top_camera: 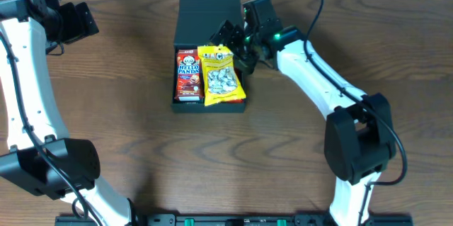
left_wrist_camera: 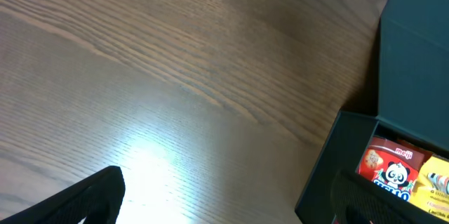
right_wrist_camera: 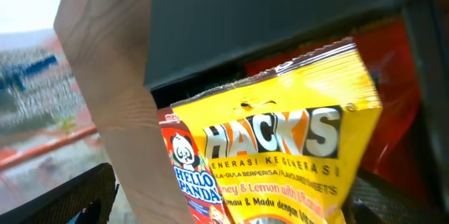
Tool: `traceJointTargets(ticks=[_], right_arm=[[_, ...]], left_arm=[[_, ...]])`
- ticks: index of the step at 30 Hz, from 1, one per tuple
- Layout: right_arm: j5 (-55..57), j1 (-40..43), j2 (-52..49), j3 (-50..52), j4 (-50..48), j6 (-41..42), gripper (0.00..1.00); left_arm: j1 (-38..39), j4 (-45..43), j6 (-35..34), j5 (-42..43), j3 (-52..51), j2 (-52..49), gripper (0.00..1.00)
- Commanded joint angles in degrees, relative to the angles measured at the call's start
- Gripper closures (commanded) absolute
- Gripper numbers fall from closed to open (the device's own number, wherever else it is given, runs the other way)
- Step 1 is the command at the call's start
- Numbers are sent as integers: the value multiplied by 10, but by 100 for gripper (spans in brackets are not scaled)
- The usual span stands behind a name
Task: Pack container
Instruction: 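Push the yellow bag down into the box with the right gripper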
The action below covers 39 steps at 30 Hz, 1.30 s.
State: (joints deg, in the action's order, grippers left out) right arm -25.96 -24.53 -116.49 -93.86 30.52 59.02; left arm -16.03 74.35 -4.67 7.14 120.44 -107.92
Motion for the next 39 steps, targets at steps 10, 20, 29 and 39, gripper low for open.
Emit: traceJointTargets(ticks=[10, 20, 29, 39], right_arm=[[-9, 37, 37, -133, 134, -186, 13], [24, -12, 18, -115, 196, -319, 99], [-58, -26, -79, -113, 199, -337, 99], [-43, -14, -155, -113, 241, -334, 99]], left_arm=[[-1, -3, -6, 0, -3, -7, 5], [-1, -2, -7, 0, -3, -7, 5], [-1, 5, -6, 0, -3, -7, 5], [-1, 4, -6, 0, -3, -7, 5]])
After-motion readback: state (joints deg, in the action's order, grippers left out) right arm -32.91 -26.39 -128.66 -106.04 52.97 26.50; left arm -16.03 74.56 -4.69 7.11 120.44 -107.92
